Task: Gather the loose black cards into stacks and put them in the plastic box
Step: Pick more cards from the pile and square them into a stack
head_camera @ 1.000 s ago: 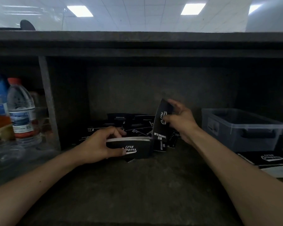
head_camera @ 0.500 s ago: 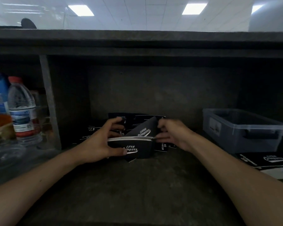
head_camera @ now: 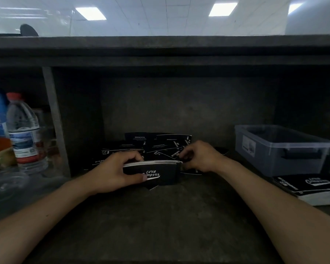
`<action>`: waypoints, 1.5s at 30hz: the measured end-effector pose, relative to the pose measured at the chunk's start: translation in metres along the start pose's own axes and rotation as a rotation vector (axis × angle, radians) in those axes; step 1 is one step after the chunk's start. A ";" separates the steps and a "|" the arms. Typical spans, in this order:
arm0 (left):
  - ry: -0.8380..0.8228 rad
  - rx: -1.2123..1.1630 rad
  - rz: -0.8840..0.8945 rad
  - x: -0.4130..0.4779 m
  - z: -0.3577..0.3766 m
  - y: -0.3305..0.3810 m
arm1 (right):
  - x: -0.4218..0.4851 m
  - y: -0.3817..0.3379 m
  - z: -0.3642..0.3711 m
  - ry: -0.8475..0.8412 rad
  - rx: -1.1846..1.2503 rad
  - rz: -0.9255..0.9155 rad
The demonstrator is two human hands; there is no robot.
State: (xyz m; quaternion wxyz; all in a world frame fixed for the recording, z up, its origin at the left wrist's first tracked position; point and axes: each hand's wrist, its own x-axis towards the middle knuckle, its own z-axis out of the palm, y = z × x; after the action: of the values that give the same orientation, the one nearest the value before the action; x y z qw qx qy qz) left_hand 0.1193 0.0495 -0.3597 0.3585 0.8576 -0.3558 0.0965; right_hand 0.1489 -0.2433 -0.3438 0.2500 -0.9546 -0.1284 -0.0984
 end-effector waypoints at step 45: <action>0.006 -0.104 0.009 0.000 0.000 0.001 | 0.017 0.012 0.013 0.041 -0.343 0.014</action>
State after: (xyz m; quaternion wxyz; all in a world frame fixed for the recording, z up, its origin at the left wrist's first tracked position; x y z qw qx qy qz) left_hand 0.1184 0.0489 -0.3591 0.4032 0.8360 -0.3630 0.0820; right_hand 0.1698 -0.2433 -0.3565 0.0867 -0.9819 -0.0981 -0.1366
